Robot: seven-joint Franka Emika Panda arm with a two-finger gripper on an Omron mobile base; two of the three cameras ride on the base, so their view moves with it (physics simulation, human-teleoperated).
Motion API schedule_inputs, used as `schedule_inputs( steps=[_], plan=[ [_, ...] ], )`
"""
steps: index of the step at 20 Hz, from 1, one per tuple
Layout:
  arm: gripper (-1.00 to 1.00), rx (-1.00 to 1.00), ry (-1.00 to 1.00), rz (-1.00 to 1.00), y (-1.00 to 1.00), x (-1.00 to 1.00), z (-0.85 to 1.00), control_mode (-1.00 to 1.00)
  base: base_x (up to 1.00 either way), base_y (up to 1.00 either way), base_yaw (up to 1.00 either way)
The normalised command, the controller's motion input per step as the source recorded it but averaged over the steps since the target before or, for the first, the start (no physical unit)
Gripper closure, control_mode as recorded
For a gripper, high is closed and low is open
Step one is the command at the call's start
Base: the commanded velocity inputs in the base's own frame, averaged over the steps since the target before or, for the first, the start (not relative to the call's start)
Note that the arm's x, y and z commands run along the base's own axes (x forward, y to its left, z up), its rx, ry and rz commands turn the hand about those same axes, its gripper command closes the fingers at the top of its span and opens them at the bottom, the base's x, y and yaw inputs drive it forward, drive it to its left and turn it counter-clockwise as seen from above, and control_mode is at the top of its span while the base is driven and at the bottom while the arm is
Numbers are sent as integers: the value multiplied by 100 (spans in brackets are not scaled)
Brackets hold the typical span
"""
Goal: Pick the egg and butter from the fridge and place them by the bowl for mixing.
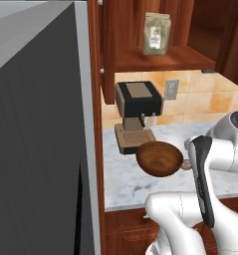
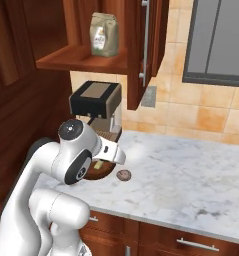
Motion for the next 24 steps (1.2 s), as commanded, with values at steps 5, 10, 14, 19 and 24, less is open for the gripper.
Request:
schedule_inputs(
  steps=[5, 10, 14, 19, 24],
  plan=[
    [100, 0, 0, 17, 20, -9, 2, -100, 0, 0, 0],
    [100, 0, 1, 22, 39, -3, 12, -100, 0, 0, 0],
    [100, 0, 8, 7, 57, 0, 3, -100, 0, 0, 0],
    [100, 0, 7, 3, 63, 2, 0, -100, 0, 0, 0],
    [100, 0, 3, 3, 65, 6, -1, -100, 0, 0, 0]
  ],
)
